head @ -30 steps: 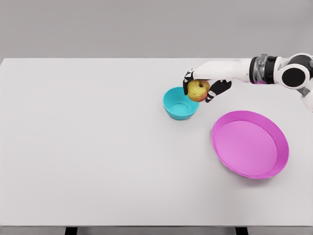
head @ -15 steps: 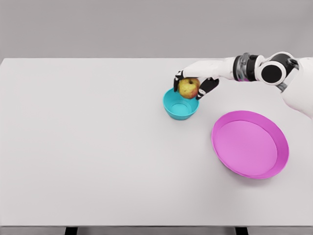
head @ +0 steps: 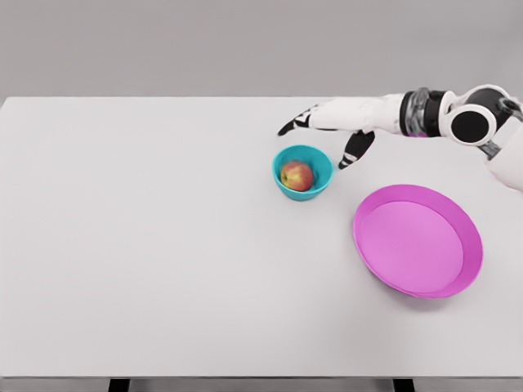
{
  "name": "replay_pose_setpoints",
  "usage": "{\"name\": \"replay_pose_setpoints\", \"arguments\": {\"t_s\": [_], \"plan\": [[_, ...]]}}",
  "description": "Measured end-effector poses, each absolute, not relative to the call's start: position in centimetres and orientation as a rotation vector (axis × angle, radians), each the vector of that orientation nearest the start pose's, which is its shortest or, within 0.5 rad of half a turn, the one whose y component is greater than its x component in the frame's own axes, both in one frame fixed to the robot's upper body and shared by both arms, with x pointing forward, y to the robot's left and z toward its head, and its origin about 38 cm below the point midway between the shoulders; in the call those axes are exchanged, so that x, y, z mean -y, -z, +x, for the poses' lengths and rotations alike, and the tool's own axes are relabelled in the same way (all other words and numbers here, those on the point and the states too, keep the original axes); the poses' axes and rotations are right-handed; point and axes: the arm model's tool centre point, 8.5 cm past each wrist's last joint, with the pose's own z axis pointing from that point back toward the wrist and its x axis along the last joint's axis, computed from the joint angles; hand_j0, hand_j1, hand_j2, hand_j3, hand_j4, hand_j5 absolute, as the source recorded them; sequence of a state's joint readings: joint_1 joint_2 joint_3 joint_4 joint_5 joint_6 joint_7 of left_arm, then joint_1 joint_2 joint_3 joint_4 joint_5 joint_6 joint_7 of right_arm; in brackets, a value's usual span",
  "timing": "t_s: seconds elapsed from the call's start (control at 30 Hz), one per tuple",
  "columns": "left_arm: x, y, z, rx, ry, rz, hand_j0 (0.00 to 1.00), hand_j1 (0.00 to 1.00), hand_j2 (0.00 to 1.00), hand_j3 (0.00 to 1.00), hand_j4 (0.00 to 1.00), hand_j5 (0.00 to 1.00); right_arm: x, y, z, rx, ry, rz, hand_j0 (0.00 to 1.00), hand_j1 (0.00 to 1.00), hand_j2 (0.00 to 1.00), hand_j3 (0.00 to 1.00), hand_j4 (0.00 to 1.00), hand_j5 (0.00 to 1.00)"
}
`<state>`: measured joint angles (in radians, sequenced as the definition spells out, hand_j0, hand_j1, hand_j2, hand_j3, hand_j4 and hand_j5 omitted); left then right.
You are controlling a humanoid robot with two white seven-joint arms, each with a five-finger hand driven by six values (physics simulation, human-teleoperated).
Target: Put the apple from the pink plate into the blue bowl with your right arm
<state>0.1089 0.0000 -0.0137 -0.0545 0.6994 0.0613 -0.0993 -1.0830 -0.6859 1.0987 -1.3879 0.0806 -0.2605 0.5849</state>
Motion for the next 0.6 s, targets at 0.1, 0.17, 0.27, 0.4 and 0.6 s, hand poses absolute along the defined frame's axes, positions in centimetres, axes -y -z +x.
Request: {"name": "replay_pose_setpoints", "arguments": {"t_s": [0.1, 0.17, 0.27, 0.4, 0.6], "plan": [[-26.0, 26.1, -5.2, -0.047, -0.694, -0.015, 1.0, 1.0, 1.0, 1.0, 1.0, 1.0, 21.5, -27.5, 46.3, 1.329, -2.065, -0.248, 1.0, 1.0, 1.0, 1.0, 1.0, 1.0], [-26.0, 26.1, -5.2, -0.047, -0.694, -0.015, 1.0, 1.0, 1.0, 1.0, 1.0, 1.0, 23.6, -27.7, 44.3, 1.319, -2.083, -0.232, 1.0, 1.0, 1.0, 1.0, 1.0, 1.0], [-26.0, 26.1, -5.2, -0.047, -0.694, -0.015, 1.0, 1.0, 1.0, 1.0, 1.0, 1.0, 26.5, -28.0, 42.1, 1.318, -2.111, -0.211, 1.0, 1.0, 1.0, 1.0, 1.0, 1.0], [-26.0, 26.1, -5.2, -0.047, -0.694, -0.015, 1.0, 1.0, 1.0, 1.0, 1.0, 1.0, 29.7, -26.3, 39.8, 1.306, -2.09, -0.157, 1.0, 1.0, 1.0, 1.0, 1.0, 1.0], [-26.0, 26.1, -5.2, -0.047, -0.694, -0.015, 1.0, 1.0, 1.0, 1.0, 1.0, 1.0, 31.8, -28.0, 39.3, 1.367, -2.036, -0.206, 1.0, 1.0, 1.0, 1.0, 1.0, 1.0]]}}
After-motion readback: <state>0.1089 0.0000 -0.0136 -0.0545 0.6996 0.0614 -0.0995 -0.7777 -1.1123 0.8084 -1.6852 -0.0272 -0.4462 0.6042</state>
